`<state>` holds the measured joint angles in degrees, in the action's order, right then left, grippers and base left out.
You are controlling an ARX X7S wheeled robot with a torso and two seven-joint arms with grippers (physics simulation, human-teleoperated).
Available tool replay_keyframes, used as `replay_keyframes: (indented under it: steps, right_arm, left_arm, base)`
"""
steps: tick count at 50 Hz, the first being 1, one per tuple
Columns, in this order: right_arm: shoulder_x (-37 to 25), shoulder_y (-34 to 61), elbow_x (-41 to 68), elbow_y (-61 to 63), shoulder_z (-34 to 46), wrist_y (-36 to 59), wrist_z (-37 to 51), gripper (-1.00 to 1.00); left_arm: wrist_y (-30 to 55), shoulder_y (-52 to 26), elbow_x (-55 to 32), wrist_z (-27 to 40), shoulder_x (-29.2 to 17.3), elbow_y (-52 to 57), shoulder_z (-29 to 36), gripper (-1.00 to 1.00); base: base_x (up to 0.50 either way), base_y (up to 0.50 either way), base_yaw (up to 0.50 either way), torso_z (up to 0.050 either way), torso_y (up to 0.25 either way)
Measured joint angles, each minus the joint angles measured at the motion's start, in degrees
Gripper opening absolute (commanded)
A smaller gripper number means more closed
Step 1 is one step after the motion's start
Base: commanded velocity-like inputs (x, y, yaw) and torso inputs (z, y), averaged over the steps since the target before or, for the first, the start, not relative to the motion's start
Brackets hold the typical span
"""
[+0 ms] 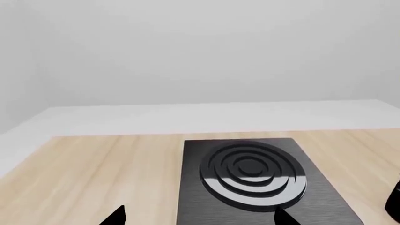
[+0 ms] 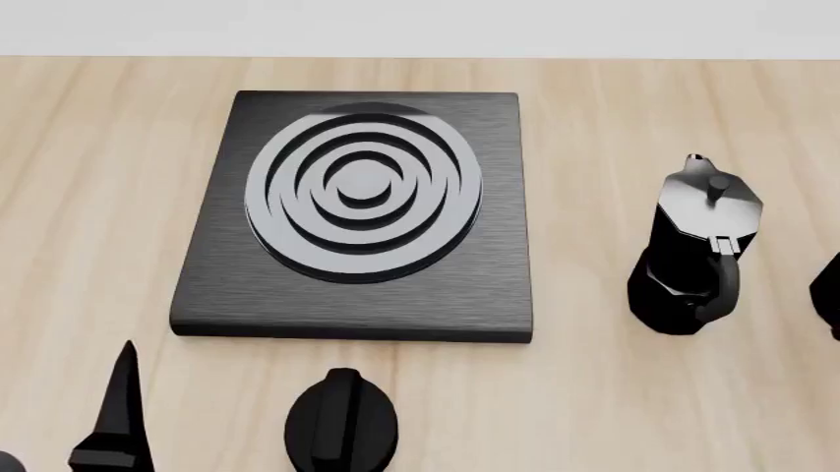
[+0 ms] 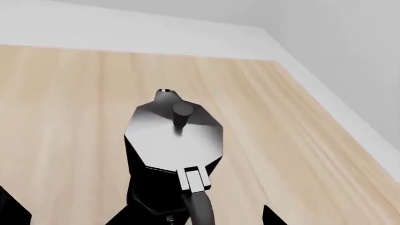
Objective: Put the right moka pot on the stove.
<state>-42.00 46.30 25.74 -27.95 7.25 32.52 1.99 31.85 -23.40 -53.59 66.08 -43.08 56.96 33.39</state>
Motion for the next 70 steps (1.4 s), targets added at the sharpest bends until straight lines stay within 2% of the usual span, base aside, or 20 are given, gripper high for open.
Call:
replay_keyframes:
  steps: [24,25,42,61,70]
  right_arm:
    - [3.25,6.12,-4.82,-15.26,3.57,-7.42,-2.33,1.0]
    - [3.35,6.27,-4.96,-15.73,3.67,-7.67,-2.38,-1.0]
    - [2.87,5.35,-2.44,-11.69,3.57,-5.61,-1.52,-1.0]
    - [-3.58,-0.35,5.47,14.26,-2.94,8.64,3.89,-1.0]
    - [-7.64,-2.77,12.13,28.17,-10.2,17.79,7.83,-1.0]
  left_arm:
    - [-1.16,-0.03,0.96,0.1,-0.55,0.55,0.82,1.0]
    - [-1.21,-0.05,0.98,0.09,-0.57,0.55,0.86,1.0]
    - [-1.77,-0.34,1.16,0.11,-0.83,0.25,1.47,1.0]
    - [-2.11,-0.46,1.48,0.36,-1.15,0.0,2.12,1.0]
    - [-2.37,-0.59,1.22,0.47,-1.3,-0.01,2.27,1.0]
  base:
    - [0.0,0.0,0.0,0.0,0.0]
    - [0.0,0.0,0.0,0.0,0.0]
    - [0.0,0.0,0.0,0.0,0.0]
    - [0.0,0.0,0.0,0.0,0.0]
    - [0.0,0.0,0.0,0.0,0.0]
